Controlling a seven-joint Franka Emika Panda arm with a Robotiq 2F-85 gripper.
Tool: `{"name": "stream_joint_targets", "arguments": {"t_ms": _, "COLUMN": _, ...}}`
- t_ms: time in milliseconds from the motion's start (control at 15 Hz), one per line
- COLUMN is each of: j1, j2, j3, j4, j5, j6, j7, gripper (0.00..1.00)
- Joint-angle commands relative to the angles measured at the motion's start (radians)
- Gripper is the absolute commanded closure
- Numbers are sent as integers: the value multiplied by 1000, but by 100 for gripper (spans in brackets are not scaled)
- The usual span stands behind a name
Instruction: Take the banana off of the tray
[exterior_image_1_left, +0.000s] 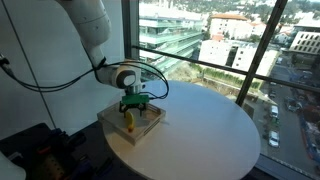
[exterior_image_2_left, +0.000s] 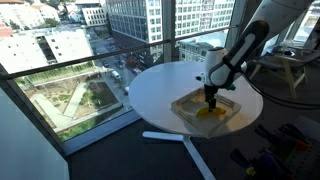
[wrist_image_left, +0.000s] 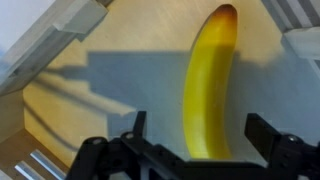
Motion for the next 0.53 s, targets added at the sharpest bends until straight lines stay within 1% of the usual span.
{"name": "stream_joint_targets", "arguments": {"t_ms": 0, "j1": -2, "j2": 16, "j3": -2, "j4": 22, "j5": -36, "j6": 1, "j7": 43, "gripper": 0}}
{"name": "stream_joint_targets", "arguments": {"t_ms": 200, "j1": -4, "j2": 17, "j3": 0, "j4": 24, "j5": -35, "j6": -1, "j7": 44, "gripper": 0}}
{"name": "stream_joint_targets", "arguments": {"t_ms": 267, "j1": -5, "j2": 17, "j3": 0, "j4": 25, "j5": -34, "j6": -2, "j7": 44, "gripper": 7}}
{"name": "stream_joint_targets", "arguments": {"t_ms": 333, "j1": -5, "j2": 18, "j3": 0, "j4": 26, "j5": -34, "j6": -2, "j7": 44, "gripper": 27}}
{"name": "stream_joint_targets", "arguments": {"t_ms": 467, "j1": -5, "j2": 17, "j3": 0, "j4": 27, "j5": -34, "j6": -3, "j7": 45, "gripper": 32}}
